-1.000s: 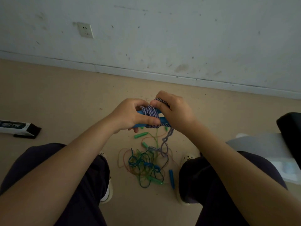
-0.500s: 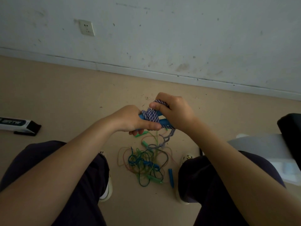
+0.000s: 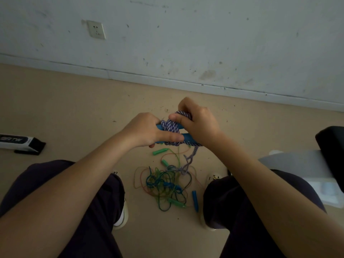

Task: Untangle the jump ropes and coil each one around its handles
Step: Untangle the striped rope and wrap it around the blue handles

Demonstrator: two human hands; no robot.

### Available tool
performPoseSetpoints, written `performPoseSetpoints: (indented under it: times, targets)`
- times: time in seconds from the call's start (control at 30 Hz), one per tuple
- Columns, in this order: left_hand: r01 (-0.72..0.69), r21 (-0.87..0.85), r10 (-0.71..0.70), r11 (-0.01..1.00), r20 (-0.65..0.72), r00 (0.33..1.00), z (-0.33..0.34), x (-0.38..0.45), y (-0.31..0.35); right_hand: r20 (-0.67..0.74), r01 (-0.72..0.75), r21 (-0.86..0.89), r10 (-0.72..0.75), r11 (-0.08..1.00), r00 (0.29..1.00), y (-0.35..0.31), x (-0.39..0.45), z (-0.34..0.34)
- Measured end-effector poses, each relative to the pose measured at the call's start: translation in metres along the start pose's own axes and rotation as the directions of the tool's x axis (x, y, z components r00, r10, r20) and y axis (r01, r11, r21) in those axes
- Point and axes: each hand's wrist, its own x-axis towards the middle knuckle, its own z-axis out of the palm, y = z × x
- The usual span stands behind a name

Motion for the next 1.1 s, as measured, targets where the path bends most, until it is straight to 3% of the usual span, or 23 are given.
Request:
performPoseSetpoints:
  times: [0.1, 0.27, 0.5, 0.67, 0.83, 0.9, 1.1]
  targets:
    - [-0.036, 0.012, 0.036, 0.999, 0.000, 0.999, -0.002, 0.000, -0.001, 0.035, -0.064, 0.066, 0.061, 0.996, 0.998, 0.000, 0.001, -0.005]
    - [-0.092, 0.135, 0.076, 0.987, 0.121, 0.990, 0.002, -0.002, 0.002, 0.245, -0.197, 0.130, 0.161, 0.972, 0.956, 0.013, 0.008, -0.015]
    - [-0.033, 0.075, 0.026, 0.997, 0.092, 0.995, 0.000, 0.002, 0.000, 0.095, -0.018, 0.064, 0.012, 0.998, 0.995, 0.020, 0.005, -0.007]
    - [-0.014, 0.005, 0.013, 1.000, 0.072, 0.997, -0.003, 0.001, 0.000, 0.127, -0.070, 0.190, 0.047, 0.979, 0.991, 0.014, 0.005, -0.011]
    - [-0.018, -0.077, 0.022, 0.997, 0.059, 0.998, -0.003, 0.001, -0.001, 0.344, -0.273, 0.392, 0.136, 0.879, 0.929, 0.006, 0.000, -0.019]
    - [-0.012, -0.100, 0.014, 0.995, 0.021, 1.000, -0.004, 0.002, -0.003, 0.344, -0.308, 0.467, 0.151, 0.829, 0.927, 0.006, 0.001, -0.018]
    - [0.048, -0.230, -0.094, 0.972, -0.192, 0.977, -0.004, 0.007, -0.007, 0.407, -0.467, 0.727, 0.232, 0.503, 0.884, 0.007, 0.002, -0.013]
